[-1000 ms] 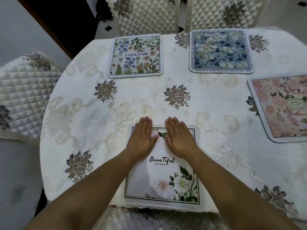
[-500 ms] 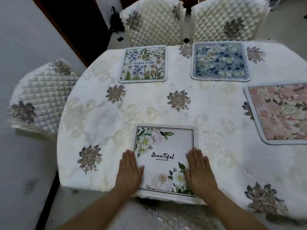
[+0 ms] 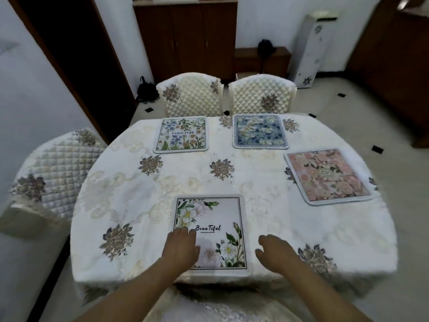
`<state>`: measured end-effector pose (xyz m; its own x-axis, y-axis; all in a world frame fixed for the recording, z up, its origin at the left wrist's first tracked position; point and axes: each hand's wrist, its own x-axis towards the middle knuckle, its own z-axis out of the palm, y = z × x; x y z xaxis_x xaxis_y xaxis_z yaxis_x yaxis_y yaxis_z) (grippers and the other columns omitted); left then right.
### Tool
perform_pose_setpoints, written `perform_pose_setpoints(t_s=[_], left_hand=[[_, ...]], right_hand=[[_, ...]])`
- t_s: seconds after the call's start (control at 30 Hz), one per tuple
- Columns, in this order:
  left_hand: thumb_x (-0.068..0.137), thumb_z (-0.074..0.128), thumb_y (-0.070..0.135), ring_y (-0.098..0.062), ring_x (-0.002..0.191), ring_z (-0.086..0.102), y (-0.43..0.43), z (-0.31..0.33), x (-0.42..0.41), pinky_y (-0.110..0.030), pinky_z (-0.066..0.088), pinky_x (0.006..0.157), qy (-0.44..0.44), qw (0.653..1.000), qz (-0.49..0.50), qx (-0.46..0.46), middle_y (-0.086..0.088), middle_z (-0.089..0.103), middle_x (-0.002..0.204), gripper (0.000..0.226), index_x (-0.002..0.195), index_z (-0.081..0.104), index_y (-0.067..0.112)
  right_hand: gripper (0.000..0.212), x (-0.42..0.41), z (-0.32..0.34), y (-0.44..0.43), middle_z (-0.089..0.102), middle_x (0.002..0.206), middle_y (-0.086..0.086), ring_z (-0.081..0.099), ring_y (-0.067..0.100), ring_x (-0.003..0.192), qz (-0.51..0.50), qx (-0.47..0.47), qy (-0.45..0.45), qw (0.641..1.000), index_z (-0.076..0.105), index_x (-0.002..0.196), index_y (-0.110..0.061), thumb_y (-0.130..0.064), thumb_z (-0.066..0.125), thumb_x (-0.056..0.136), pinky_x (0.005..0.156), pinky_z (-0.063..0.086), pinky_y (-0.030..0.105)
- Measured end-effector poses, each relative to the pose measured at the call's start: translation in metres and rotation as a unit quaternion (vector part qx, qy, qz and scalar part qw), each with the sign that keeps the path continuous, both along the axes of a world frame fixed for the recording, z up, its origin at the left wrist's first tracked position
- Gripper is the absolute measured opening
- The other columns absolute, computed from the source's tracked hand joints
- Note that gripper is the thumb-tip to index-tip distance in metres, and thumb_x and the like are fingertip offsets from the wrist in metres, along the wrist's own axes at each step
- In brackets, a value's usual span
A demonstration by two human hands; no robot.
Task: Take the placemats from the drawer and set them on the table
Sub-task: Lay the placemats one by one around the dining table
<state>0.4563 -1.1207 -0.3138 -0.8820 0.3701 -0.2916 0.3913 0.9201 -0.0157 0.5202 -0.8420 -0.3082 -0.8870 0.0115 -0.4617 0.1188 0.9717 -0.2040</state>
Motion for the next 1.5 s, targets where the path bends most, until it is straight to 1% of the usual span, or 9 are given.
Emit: perform_pose_setpoints(t_s=[0.23,0.4,0.53,0.67,0.87,0.97,1.2,1.4,1.5], left_hand=[[0.093,0.045,0.048,-0.03,0.104,0.054,0.067,0.053,0.009,-0.038,0.041,0.081,0.038,0.997,-0.049,0.046,-0.009,0.059,0.111,0.039,0.111,0.055,0.014],[0.093,0.046,0.045,-0.028,0.106,0.052,0.132,0.059,0.027,-0.04,0.04,0.084,0.047,0.996,-0.052,0.053,-0.007,0.058,0.111,0.036,0.111,0.054,0.016],[0.093,0.044,0.048,-0.029,0.11,0.05,0.21,0.044,0.04,-0.041,0.04,0.091,0.037,0.998,-0.04,0.032,-0.008,0.057,0.116,0.04,0.116,0.052,0.017],[0.093,0.044,0.049,-0.027,0.107,0.051,0.304,0.03,0.058,-0.039,0.04,0.088,0.034,0.999,-0.012,0.035,-0.006,0.058,0.114,0.039,0.115,0.052,0.018],[0.092,0.044,0.05,-0.026,0.104,0.052,0.402,0.034,0.086,-0.038,0.041,0.085,0.022,0.999,0.019,0.04,-0.005,0.058,0.11,0.04,0.115,0.052,0.018],[0.092,0.044,0.049,-0.027,0.105,0.051,0.419,0.041,0.086,-0.038,0.041,0.087,0.015,0.998,0.041,0.036,-0.006,0.057,0.112,0.04,0.117,0.052,0.018],[0.093,0.042,0.05,-0.027,0.106,0.05,0.428,0.042,0.052,-0.038,0.039,0.086,0.02,0.995,0.092,0.036,-0.006,0.056,0.114,0.042,0.119,0.05,0.018],[0.093,0.043,0.049,-0.027,0.104,0.051,0.462,0.032,0.018,-0.037,0.039,0.084,0.022,0.992,0.117,0.052,-0.006,0.056,0.111,0.041,0.117,0.051,0.017],[0.093,0.044,0.048,-0.026,0.103,0.05,0.483,0.025,0.007,-0.037,0.038,0.085,0.021,0.988,0.147,0.052,-0.005,0.056,0.109,0.037,0.113,0.052,0.018]], right_hand=[[0.033,0.015,0.071,0.058,0.059,0.111,0.006,0.059,0.026,0.098,-0.03,0.038,0.075,0.996,0.055,0.113,-0.014,-0.039,0.044,0.094,0.082,0.046,0.035],[0.021,0.03,0.082,0.111,0.053,0.098,0.004,0.057,0.026,0.095,-0.032,0.03,0.097,0.994,0.05,0.099,-0.017,-0.037,0.044,0.094,0.075,0.04,0.034],[0.023,0.047,0.075,0.183,0.056,0.103,0.007,0.056,0.027,0.098,-0.003,0.067,0.111,0.992,0.051,0.102,-0.016,-0.035,0.043,0.094,0.073,0.034,0.035],[0.016,0.057,0.071,0.285,0.056,0.101,0.007,0.055,0.027,0.096,0.018,0.072,0.114,0.991,0.038,0.089,-0.019,-0.034,0.043,0.094,0.07,0.032,0.035],[0.013,0.049,0.075,0.397,0.058,0.106,0.009,0.055,0.03,0.099,0.059,0.083,0.117,0.988,0.048,0.096,-0.018,-0.03,0.044,0.092,0.071,0.031,0.035],[0.011,0.029,0.075,0.422,0.059,0.105,0.008,0.056,0.03,0.099,0.075,0.074,0.132,0.986,0.045,0.092,-0.02,-0.031,0.044,0.091,0.07,0.032,0.034],[0.018,-0.015,0.069,0.432,0.056,0.101,0.006,0.055,0.027,0.098,0.108,0.037,0.129,0.985,0.051,0.102,-0.019,-0.032,0.044,0.092,0.07,0.034,0.033],[0.025,-0.066,0.059,0.472,0.057,0.109,0.009,0.054,0.029,0.103,0.143,0.052,0.118,0.981,0.054,0.109,-0.016,-0.033,0.046,0.092,0.081,0.043,0.037],[0.026,-0.106,0.043,0.491,0.057,0.107,0.008,0.055,0.029,0.1,0.178,0.044,0.116,0.976,0.054,0.109,-0.016,-0.033,0.046,0.092,0.074,0.04,0.035]])
